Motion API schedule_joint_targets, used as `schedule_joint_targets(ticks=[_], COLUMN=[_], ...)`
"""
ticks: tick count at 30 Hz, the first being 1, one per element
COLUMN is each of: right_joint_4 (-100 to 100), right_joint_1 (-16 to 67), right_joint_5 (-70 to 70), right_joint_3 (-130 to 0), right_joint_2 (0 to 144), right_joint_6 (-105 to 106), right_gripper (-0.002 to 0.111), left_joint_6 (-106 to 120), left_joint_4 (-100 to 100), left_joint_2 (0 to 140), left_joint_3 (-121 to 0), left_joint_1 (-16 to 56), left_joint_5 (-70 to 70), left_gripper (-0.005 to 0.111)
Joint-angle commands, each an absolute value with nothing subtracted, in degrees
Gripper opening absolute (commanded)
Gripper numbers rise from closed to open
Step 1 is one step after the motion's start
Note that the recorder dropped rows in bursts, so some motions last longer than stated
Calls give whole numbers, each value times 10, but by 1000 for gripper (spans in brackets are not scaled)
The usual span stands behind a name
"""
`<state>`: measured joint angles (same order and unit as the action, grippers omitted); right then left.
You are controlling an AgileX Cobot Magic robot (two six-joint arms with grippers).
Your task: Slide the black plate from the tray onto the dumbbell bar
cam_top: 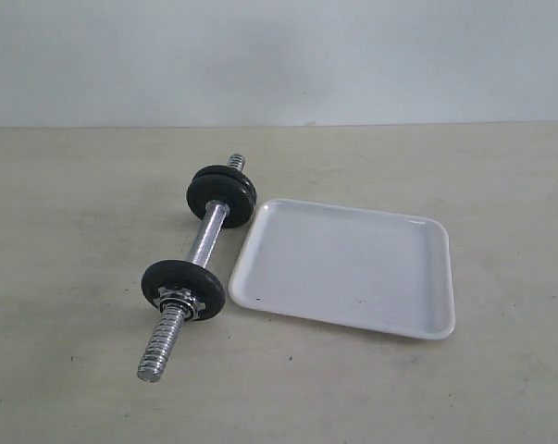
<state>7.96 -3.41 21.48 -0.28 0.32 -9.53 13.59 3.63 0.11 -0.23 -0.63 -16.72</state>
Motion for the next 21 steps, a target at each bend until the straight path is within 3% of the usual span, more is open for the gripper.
schedule_joint_targets(ticks=[1, 21], right_joint_4=[82, 5], right_joint_1=[-34, -34], right_joint_5=[208, 206], right_joint_3=[0, 0], right_joint_2=[0, 0], right_joint_6=[-86, 6], right_gripper=[0, 0], left_joint_6=[131, 131], left_joint_4=[37, 37], left_joint_2=[0, 0], left_joint_3=[0, 0], left_joint_1=[-3, -3], left_joint_5=[-168, -168], left_gripper=[4, 4])
